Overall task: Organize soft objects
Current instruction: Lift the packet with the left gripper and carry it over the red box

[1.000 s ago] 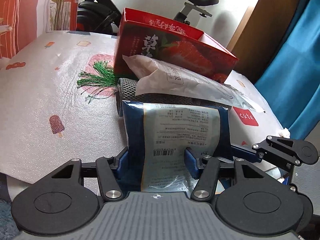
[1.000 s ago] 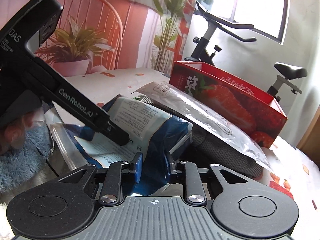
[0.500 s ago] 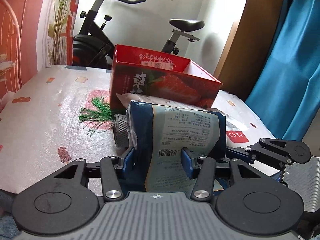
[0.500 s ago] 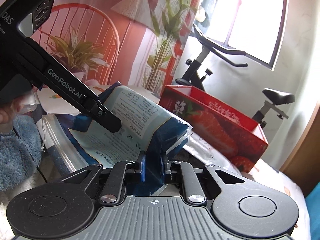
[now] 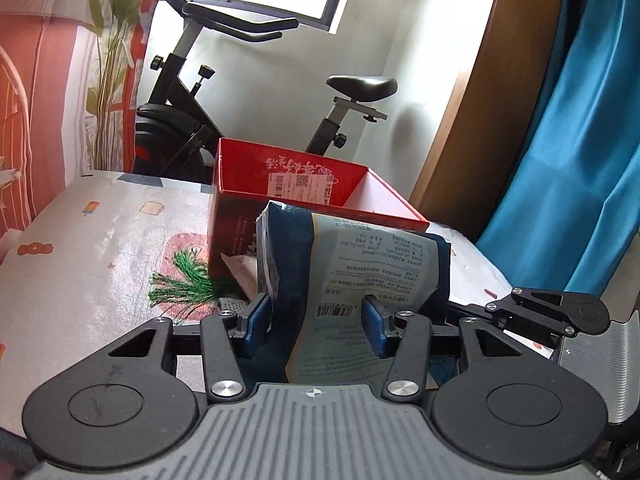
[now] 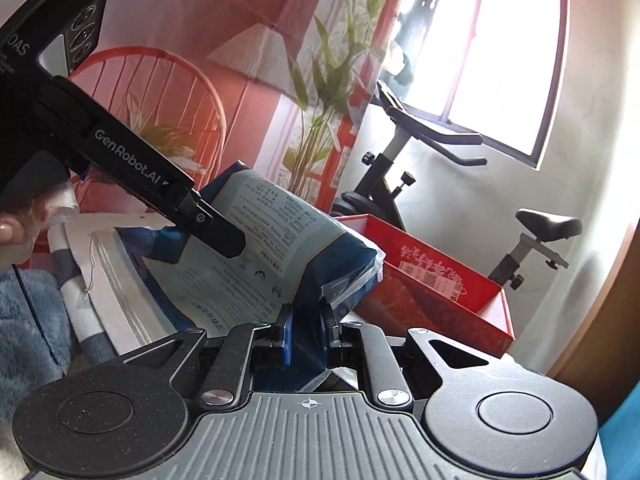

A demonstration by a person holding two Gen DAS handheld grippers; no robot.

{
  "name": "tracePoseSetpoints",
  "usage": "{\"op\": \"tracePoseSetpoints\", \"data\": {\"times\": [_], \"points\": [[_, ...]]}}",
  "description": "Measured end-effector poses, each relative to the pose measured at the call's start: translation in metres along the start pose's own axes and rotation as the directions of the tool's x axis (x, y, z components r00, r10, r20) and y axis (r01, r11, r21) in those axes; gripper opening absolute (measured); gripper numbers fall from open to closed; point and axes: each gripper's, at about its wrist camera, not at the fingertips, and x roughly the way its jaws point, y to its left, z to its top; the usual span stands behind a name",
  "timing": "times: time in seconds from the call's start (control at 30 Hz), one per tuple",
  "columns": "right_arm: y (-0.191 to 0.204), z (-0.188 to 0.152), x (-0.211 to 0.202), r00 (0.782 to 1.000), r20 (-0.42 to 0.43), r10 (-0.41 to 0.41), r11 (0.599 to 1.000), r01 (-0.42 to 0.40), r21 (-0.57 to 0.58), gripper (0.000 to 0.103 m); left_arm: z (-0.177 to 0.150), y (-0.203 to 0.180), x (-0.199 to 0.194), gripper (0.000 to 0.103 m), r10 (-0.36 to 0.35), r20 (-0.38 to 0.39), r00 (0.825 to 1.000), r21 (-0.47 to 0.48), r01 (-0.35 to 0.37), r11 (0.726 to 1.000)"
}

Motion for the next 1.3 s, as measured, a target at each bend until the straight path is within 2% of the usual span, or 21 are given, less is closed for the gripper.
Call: {"op": "tracePoseSetpoints", "data": {"times": [0.2,0.3,0.4,0.6,0.7,0.87,1.07,1.3], "points": [[-0.043,0.036,0.015,1.000,0.022,0.017,0.998,-0.018,0.063,0.012,0.034,-0.003,0.014,0.053,-0.017,0.027,0.999,0.044,0.016,0.999],[-0.069,0.053,0.026,0.999,0.015,0.039,0.993,-0.041,0.111,0.012,0.053,0.003,0.025,0.053,-0.050,0.037,0.998,0.023,0.049,0.999],[-0.092,0.068,0.039,0.999,0.002,0.046,0.993,-0.046,0.109,0.012,0.071,0.006,0.041,0.053,-0.072,0.037,0.997,0.003,0.072,0.997],[-0.136,0.091,0.075,0.999,-0.015,0.037,0.995,-0.036,0.092,0.012,0.104,0.003,0.070,0.053,-0.086,0.038,0.996,0.026,0.085,0.996],[-0.154,0.097,0.095,0.999,-0.027,0.025,0.995,-0.022,0.092,0.012,0.118,0.002,0.087,0.053,-0.086,0.034,0.996,0.041,0.084,0.996],[-0.171,0.100,0.125,1.000,-0.030,0.003,1.000,-0.002,0.020,0.012,0.139,0.007,0.120,0.053,-0.069,0.005,0.998,0.028,0.069,0.997],[-0.196,0.097,0.155,1.000,-0.026,0.016,1.000,-0.016,0.021,0.012,0.160,0.016,0.156,0.053,-0.064,-0.033,0.997,0.019,0.065,0.998],[-0.228,0.088,0.200,0.998,-0.061,0.030,0.999,-0.028,0.040,0.012,0.174,0.027,0.203,0.053,-0.060,-0.089,0.994,0.004,0.061,0.998]]}}
